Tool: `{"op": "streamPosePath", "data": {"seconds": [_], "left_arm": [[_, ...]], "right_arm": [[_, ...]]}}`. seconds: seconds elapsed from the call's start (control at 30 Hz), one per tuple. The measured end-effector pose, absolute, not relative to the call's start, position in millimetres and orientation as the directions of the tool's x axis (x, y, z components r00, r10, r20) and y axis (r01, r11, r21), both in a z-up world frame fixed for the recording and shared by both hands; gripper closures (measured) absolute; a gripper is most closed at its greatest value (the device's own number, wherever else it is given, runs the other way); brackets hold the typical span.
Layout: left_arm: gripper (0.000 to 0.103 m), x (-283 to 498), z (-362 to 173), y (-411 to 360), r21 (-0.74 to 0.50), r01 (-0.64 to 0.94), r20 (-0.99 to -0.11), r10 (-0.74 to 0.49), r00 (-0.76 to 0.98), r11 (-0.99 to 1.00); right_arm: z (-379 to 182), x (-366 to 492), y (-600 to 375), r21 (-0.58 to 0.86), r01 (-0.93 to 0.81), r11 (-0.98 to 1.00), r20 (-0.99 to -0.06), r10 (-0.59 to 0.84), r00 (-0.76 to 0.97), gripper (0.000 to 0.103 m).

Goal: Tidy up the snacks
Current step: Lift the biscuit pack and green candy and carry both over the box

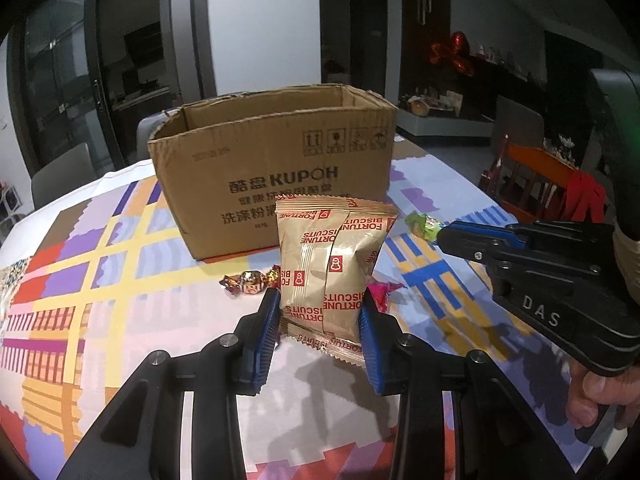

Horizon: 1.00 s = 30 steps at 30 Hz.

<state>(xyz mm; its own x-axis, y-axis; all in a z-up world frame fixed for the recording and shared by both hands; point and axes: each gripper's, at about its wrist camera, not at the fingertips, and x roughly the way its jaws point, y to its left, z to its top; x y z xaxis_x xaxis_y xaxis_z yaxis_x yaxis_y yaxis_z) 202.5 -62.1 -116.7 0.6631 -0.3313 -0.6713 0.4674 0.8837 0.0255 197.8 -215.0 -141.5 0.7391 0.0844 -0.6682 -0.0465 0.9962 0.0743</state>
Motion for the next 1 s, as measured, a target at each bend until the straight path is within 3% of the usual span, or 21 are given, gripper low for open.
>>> {"op": "streamPosePath", "data": {"seconds": [1.0], "left_arm": [[0.066, 257.6, -51.9, -40.7, 0.020, 0.372, -0.614, -0.282, 0.737, 0.928]], "right_arm": [[-71.4, 240.7, -200.4, 0.092, -0.066, 0.994, -0.595, 0.108, 0.797, 0.097]]}}
